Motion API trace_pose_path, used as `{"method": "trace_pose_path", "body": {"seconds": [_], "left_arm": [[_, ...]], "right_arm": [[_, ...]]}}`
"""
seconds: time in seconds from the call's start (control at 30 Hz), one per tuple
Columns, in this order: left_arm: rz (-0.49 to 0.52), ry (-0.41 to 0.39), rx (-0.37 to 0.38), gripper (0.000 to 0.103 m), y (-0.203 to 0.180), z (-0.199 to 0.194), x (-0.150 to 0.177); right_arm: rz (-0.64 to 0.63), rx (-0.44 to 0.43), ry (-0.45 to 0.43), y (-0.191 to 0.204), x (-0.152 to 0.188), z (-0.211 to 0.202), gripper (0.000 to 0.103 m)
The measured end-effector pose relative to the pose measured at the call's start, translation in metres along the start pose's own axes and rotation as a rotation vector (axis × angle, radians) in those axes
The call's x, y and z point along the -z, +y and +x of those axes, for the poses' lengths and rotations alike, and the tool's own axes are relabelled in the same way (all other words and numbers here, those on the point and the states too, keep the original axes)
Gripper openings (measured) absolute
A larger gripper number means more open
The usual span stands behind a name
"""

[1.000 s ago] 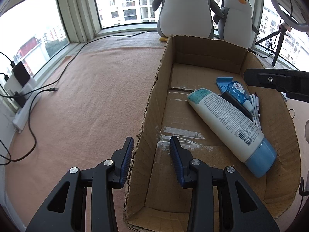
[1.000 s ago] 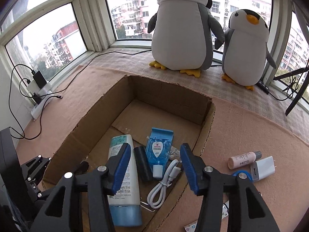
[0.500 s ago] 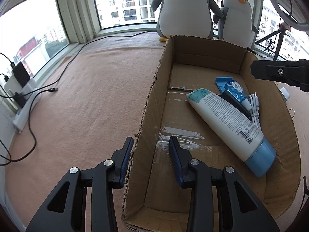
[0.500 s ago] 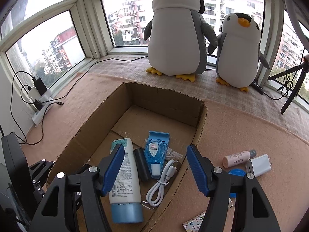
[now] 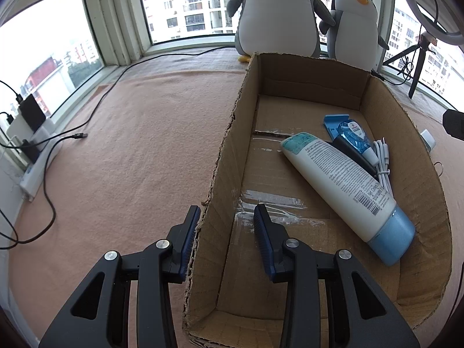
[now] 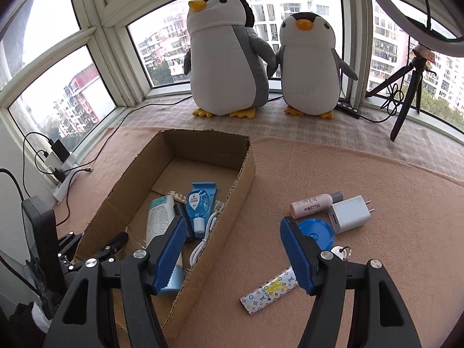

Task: Organize rigid objects
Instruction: 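Move the right gripper to the keys on the carpet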

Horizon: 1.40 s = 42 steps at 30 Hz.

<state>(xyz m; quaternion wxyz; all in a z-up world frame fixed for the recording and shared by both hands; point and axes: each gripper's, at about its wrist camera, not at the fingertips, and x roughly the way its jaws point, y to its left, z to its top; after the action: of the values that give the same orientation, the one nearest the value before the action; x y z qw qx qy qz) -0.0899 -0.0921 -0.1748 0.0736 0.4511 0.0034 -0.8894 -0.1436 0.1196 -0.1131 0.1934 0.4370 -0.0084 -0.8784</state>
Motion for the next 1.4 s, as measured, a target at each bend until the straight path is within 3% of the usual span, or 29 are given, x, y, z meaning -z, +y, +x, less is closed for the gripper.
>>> {"method": "trace_pose_path", "body": {"seconds": [0.37,0.53,0.73,1.4], "left_arm": [[0.000,0.000,0.001,0.035,0.000,0.000,0.000],[0.001,0.001,0.003,0.035,0.000,0.000,0.000],[-0.008,0.003,0.005,0.035,0.002,0.000,0.000],[-0.009,0.003,0.007,0.035,0.003,0.001,0.000]], "right_arm": [[0.145,0.064,0.061,-0.066,0.033,-0.009,0.062],[0.177,0.089,0.083,-0.085,0.034,0.000,0.051],[0.170,0.099,0.117,-0.099,0.034,0.016,0.035],[0.168,0.100,0.173,-0.110,0.027,0.041,0.019]]}}
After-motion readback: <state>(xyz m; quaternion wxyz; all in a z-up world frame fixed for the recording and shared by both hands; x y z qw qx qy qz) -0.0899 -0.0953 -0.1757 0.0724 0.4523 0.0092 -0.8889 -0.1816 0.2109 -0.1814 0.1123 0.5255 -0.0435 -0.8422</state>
